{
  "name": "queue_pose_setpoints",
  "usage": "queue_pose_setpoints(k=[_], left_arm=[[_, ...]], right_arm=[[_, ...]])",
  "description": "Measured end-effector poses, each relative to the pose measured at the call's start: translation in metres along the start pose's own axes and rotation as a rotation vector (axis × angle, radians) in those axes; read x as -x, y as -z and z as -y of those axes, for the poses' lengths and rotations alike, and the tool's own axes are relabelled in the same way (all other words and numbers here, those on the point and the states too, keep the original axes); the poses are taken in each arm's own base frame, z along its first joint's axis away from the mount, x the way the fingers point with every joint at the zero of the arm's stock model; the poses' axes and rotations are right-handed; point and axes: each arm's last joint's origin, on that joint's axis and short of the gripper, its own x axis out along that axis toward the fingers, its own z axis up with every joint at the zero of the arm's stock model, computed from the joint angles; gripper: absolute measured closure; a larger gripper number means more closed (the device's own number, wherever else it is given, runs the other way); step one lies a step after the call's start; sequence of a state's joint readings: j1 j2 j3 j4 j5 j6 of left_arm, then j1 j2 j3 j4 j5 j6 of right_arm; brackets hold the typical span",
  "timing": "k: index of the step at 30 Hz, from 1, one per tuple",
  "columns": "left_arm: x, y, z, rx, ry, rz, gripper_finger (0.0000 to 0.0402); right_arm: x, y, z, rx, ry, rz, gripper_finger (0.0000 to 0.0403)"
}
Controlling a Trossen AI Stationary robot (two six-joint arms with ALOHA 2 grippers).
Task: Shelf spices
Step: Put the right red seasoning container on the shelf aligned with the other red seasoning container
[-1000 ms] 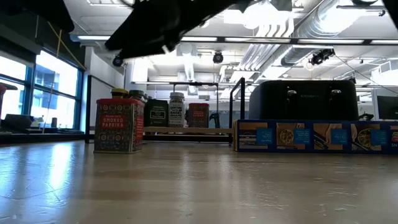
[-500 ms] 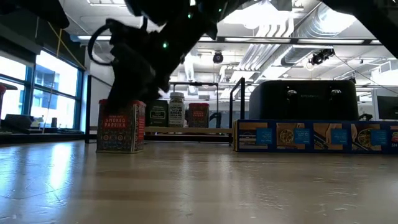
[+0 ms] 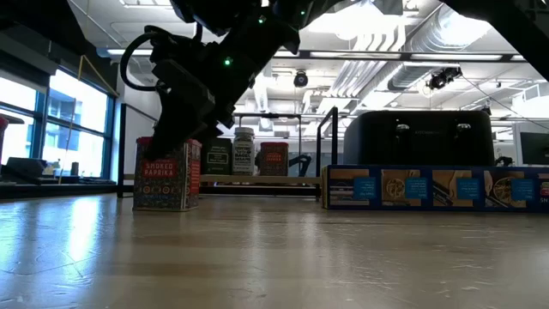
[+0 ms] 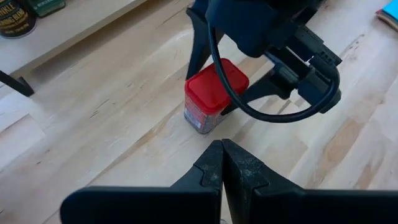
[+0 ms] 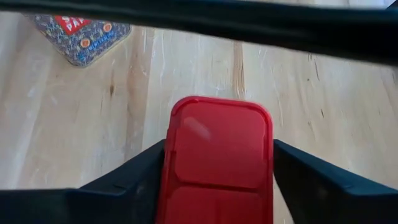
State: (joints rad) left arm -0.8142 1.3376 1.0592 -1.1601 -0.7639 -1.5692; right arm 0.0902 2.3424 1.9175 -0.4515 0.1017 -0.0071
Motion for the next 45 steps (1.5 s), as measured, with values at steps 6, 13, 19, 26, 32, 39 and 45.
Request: queue_pose_setpoints(k=[6,13,19,26,32,39,45], left_arm=[[0.001,0.001,0.000,-0.002,0.005,-0.001,0.0401],[0.004,0.004,0.001,0.011,0.021,0.004,0.0401],[0.009,0.008,0.002,0.006,0.051,0.035,0.0401],[0.015,0.012,0.004,0.000,0.094,0.095,0.0401],[0.016,0.012,0.005,-0.002,0.102,0.120,0.0401],[0.016,0.013,0.005,0.000,0.104,0.120,0.0401],[0.016,0.013,0.007,-0.004,0.114,0.121,0.0401]], right_arm=[[0.014,-0.003,0.002,0.018,-0.003,-0.027,0.0195],[0.068,-0.013,0.021,0.109,0.068,-0.083,0.0199],[0.107,-0.011,0.078,0.129,0.153,-0.163,0.0199],[0.115,0.015,0.161,0.060,0.216,-0.300,0.0199],[0.121,0.025,0.212,-0.007,0.183,-0.213,0.0195],[0.115,0.032,0.234,-0.010,0.167,-0.183,0.0186],[0.102,0.041,0.240,-0.027,0.157,-0.217,0.0182]])
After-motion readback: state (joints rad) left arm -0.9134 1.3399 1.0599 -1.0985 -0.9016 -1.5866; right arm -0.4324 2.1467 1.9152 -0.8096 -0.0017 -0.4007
